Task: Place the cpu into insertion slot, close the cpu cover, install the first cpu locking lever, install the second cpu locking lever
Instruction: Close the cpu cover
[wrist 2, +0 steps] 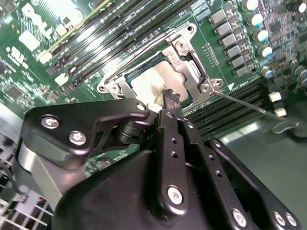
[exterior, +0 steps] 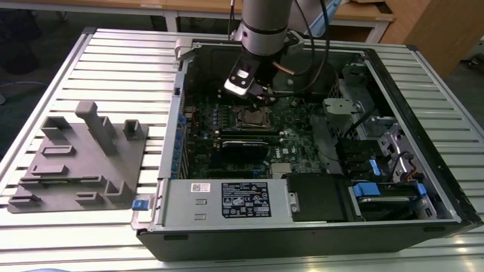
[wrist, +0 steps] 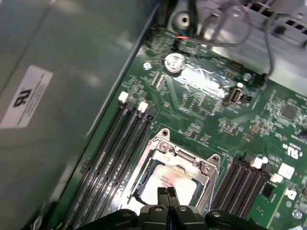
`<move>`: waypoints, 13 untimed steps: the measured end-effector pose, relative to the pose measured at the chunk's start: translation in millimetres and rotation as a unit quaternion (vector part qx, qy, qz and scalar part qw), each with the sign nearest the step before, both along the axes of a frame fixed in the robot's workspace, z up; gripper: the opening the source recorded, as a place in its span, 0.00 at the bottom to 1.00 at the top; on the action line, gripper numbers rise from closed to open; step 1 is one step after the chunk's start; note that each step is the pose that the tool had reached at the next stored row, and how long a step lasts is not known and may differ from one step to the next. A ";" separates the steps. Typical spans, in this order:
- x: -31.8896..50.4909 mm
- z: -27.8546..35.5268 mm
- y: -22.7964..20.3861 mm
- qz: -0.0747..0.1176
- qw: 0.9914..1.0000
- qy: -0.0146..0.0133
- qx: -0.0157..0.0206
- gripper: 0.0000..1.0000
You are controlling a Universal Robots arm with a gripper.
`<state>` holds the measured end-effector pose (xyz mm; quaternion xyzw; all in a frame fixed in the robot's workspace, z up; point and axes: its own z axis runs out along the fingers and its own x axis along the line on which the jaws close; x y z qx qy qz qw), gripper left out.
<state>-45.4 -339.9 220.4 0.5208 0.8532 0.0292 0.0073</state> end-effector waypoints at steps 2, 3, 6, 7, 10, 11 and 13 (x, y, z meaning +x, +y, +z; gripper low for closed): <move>0.0 0.0 0.0 0.017 1.000 0.000 0.000 0.11; 0.0 0.0 0.0 0.024 1.000 0.000 0.000 0.11; 0.0 0.0 0.0 0.047 0.999 0.000 0.000 0.11; 0.0 0.0 0.0 0.054 0.999 0.000 0.000 0.11; 0.0 0.0 0.0 0.077 0.997 0.000 0.000 0.11; 0.0 0.0 0.0 0.084 0.996 0.000 0.000 0.11; 0.0 0.0 0.0 0.100 0.995 0.000 0.000 0.11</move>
